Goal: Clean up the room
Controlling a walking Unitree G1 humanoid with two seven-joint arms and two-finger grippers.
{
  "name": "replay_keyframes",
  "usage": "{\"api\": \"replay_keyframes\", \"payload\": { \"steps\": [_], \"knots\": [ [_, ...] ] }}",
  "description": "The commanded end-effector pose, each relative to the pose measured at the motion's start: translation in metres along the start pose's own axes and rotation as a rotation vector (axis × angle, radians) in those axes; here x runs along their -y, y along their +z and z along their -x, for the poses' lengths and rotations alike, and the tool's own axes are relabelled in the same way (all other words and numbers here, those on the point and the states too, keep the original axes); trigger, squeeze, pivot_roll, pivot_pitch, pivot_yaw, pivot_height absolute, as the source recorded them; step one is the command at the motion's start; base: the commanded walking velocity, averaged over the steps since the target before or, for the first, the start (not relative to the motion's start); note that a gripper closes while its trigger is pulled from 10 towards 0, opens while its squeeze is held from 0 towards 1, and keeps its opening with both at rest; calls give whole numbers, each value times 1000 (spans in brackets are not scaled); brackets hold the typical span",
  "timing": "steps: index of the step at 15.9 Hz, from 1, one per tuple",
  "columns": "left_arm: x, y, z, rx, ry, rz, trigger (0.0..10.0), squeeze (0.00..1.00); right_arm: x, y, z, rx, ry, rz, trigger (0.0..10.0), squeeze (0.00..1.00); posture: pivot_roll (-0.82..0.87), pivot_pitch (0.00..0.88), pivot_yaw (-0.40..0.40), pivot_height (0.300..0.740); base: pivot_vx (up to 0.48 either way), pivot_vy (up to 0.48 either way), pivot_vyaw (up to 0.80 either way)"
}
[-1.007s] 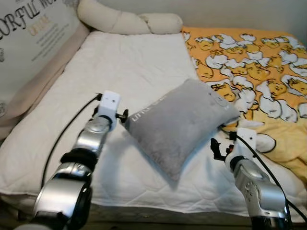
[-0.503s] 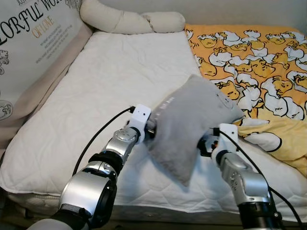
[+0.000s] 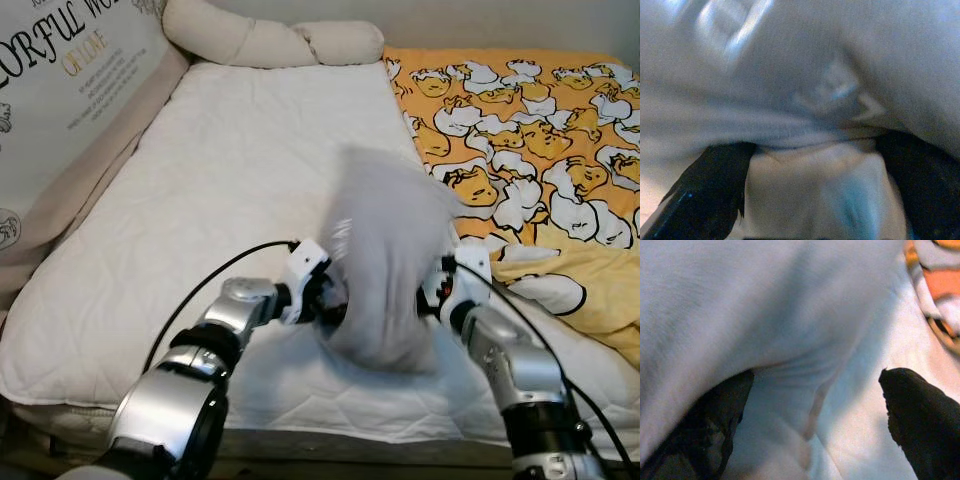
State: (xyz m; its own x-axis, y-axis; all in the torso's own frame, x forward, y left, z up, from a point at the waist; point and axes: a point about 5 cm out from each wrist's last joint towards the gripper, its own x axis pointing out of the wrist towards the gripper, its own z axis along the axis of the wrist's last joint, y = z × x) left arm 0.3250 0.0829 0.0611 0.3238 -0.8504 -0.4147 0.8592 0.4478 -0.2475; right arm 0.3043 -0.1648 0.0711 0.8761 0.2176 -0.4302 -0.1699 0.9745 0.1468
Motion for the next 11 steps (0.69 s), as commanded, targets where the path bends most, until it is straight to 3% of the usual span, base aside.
{"api": "replay_keyframes", "payload": {
  "steps": [1,5,7,8,9,10,11],
  "knots": [
    [8,13,-3,47,-109,-38,10000,0,-23,17,0,76,163,29,10000,0,-197,0,-2,740,0,0,0],
    [10,15,19,88,-194,-98,10000,0,-15,9,10,44,230,46,10000,0,-178,0,-16,740,0,0,0],
    [11,3,50,15,-141,-113,10000,0,0,3,25,23,210,45,10000,0,-166,0,-19,740,0,0,0],
    [13,1,56,3,-126,-101,10000,0,4,1,28,20,196,41,10000,0,-163,0,-20,740,0,0,0],
    [17,-2,68,5,-104,-94,10000,0,13,-1,33,14,175,29,10000,502,-154,0,-20,740,0,0,0],
    [19,-5,80,19,-56,-125,10000,945,23,-3,37,5,151,21,10000,1000,-151,0,-18,740,0,0,0],
    [26,-9,92,39,-50,-120,10000,1000,32,-4,39,2,127,31,10000,1000,-147,0,-9,740,0,0,0]
  ]
}}
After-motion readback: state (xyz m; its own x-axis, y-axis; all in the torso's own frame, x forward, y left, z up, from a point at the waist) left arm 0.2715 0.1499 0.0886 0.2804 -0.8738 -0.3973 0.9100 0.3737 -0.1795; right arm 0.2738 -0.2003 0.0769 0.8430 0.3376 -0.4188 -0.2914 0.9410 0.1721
